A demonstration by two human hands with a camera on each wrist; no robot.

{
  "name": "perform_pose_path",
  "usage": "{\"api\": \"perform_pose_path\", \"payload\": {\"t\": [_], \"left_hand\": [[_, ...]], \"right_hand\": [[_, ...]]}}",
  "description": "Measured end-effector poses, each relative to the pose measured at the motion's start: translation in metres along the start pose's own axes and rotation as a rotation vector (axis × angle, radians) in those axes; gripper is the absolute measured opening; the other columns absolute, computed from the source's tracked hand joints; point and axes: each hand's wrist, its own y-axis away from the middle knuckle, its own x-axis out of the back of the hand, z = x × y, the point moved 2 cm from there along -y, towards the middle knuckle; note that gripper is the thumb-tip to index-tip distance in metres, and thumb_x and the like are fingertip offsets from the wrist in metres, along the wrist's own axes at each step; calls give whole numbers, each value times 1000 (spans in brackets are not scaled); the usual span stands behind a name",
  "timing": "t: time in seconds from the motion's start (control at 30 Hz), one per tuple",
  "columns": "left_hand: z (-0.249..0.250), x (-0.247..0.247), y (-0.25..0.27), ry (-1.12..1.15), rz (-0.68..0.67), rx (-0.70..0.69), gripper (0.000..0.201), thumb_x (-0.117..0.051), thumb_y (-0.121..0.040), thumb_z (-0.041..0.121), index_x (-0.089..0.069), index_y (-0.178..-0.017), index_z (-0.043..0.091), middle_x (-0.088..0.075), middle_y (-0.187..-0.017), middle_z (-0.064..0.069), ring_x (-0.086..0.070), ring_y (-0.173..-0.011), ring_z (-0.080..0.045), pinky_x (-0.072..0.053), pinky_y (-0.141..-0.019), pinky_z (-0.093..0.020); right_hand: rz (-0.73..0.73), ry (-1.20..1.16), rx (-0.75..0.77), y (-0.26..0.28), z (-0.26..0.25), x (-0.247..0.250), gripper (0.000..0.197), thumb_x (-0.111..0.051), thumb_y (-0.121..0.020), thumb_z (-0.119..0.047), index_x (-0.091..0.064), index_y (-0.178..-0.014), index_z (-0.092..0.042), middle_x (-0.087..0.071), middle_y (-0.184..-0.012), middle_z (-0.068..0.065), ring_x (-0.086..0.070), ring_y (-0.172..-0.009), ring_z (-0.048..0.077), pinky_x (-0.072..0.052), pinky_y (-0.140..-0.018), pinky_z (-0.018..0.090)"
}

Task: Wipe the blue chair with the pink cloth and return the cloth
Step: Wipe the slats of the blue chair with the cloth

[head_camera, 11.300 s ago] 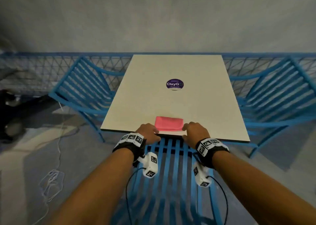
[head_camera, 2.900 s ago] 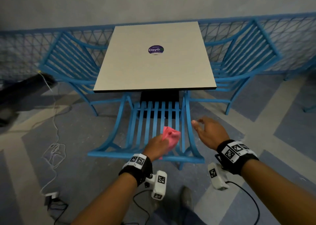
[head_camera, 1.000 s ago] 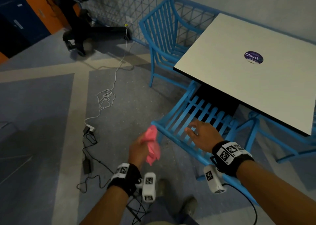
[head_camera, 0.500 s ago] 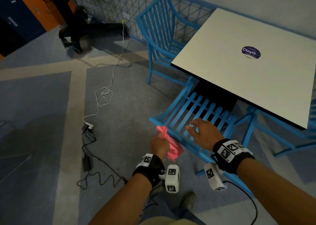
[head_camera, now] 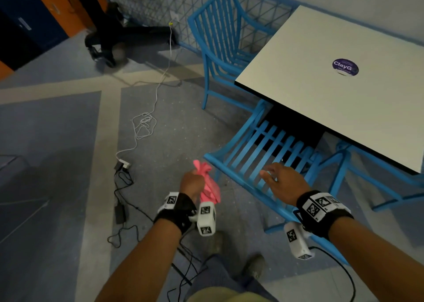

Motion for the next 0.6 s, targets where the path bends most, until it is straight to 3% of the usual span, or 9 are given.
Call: {"api": "perform_pose_path", "payload": {"t": [0.07, 0.13, 0.17, 0.27, 0.33, 0.4, 0.47, 0.53, 0.6], "left_hand": [[11, -1, -10, -21, 52, -32, 22, -52, -100, 9, -70, -89, 6, -74, -63, -15, -74, -56, -27, -63, -58, -41], [15, -19, -12, -26, 59, -45, 22, -54, -99, 18, -69, -84, 12, -75, -88, -28, -76, -77, -31, -62, -81, -55], [16, -30, -6, -48, 67, -47, 26, -52, -102, 22, -64, -81, 15, -73, -90, -29, -74, -84, -30, -61, -86, -53], [5, -61, 5, -131, 79, -81, 19, -47, -106, 22, -58, -94, 13, -71, -96, -16, -73, -88, -30, -62, -73, -34], [-3, -77, 17, -172, 66, -69, 18, -47, -103, 16, -59, -110, 5, -73, -106, -16, -73, -84, -27, -56, -58, -25], [-9, -91, 26, -231, 39, -63, 23, -45, -105, 15, -59, -116, 0, -72, -113, -17, -70, -91, -29, -50, -55, -19], [-15, -106, 37, -295, -5, -54, 21, -45, -105, 11, -57, -116, -2, -68, -115, -14, -67, -103, -29, -50, -63, -15], [-21, -120, 46, -372, -43, -51, 28, -47, -100, 9, -57, -124, -1, -67, -128, -16, -66, -117, -32, -50, -80, -24], [-29, -134, 54, -488, -96, -75, 33, -47, -96, 8, -60, -126, 0, -67, -129, -17, -65, -119, -34, -46, -82, -27]], "right_hand": [[-2, -4, -9, 1, 3, 1, 61, -33, -98, -61, -57, -132, -16, -63, -130, 5, -60, -113, 21, -48, -90, 36], [-7, -1, -13, 4, 3, 1, 61, -33, -98, -60, -56, -133, -15, -62, -132, 5, -59, -115, 22, -46, -92, 34], [-14, 6, -16, 6, 2, 1, 60, -34, -99, -59, -55, -133, -14, -61, -133, 6, -58, -116, 23, -45, -91, 33], [-22, 9, -19, 12, 4, 2, 62, -32, -100, -58, -55, -133, -12, -62, -132, 7, -58, -117, 24, -43, -91, 33], [-20, -15, -24, 15, 8, 2, 67, -29, -98, -62, -57, -131, -12, -63, -132, 8, -60, -116, 23, -45, -93, 35], [-13, -27, -33, 18, 14, 0, 70, -26, -96, -66, -59, -129, -13, -64, -131, 7, -61, -114, 22, -48, -94, 37], [-10, -36, -43, 22, 19, -3, 70, -26, -95, -67, -59, -127, -15, -64, -130, 6, -62, -112, 22, -50, -93, 39], [-6, -32, -46, 26, 21, -3, 66, -27, -96, -65, -59, -126, -16, -65, -129, 7, -63, -109, 22, -49, -89, 37], [1, -35, -59, 31, 25, -3, 65, -28, -96, -65, -59, -127, -17, -65, -127, 7, -63, -105, 22, -48, -86, 34]]}}
